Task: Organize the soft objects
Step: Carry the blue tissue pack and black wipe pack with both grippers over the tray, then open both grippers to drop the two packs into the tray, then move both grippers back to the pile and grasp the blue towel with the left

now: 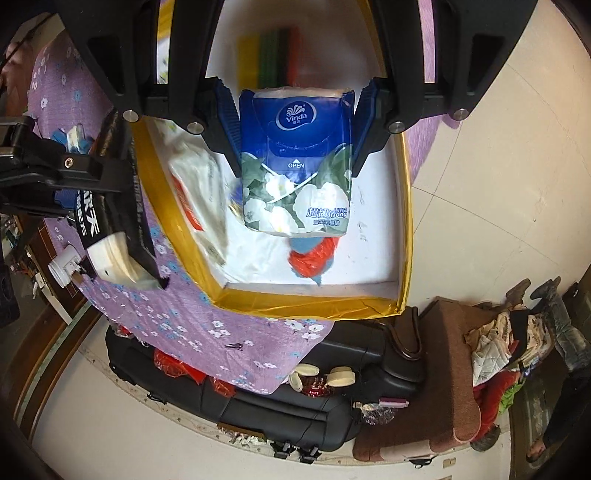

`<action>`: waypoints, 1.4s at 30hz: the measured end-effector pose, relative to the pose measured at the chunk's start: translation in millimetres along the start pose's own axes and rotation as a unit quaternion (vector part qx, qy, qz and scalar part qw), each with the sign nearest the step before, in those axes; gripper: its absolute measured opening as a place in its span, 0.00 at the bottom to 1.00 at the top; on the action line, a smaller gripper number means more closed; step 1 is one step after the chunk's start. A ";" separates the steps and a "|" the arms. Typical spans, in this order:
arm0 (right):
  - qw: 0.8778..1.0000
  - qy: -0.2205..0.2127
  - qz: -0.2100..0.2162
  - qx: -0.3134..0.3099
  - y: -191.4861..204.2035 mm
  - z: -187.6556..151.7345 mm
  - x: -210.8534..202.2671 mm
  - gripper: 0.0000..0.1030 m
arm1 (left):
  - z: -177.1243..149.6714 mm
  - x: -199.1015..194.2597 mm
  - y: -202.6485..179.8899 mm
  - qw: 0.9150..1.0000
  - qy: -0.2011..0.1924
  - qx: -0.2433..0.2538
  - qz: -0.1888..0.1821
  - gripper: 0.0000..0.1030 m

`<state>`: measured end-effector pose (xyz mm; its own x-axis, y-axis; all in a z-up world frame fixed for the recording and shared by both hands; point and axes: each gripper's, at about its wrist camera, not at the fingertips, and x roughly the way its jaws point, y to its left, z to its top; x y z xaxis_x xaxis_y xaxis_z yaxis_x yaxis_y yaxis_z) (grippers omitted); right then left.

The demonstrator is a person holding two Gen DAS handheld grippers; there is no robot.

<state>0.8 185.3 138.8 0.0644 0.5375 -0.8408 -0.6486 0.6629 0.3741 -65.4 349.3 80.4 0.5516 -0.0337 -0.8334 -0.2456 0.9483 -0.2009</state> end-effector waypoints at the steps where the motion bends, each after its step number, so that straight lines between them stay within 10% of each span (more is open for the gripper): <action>1: 1.000 0.001 0.000 0.004 -0.3 6.3 5.1 0.49 | 4.0 4.4 1.9 1.000 0.002 0.001 -0.002 0.51; 22: 0.999 0.027 -0.039 0.011 -2.8 59.9 74.4 0.55 | 21.9 36.7 15.3 1.000 0.019 -0.005 -0.009 0.57; 42: 0.967 -0.165 -0.189 -0.041 -14.9 -23.5 -95.1 0.84 | 4.9 -27.1 -52.7 0.997 -0.060 0.030 -0.033 0.73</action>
<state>-13.4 112.1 204.0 0.5377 0.4111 -0.7361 -0.5889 0.8079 0.0211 -63.5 301.8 116.1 0.6572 -0.0623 -0.7511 -0.1591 0.9627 -0.2190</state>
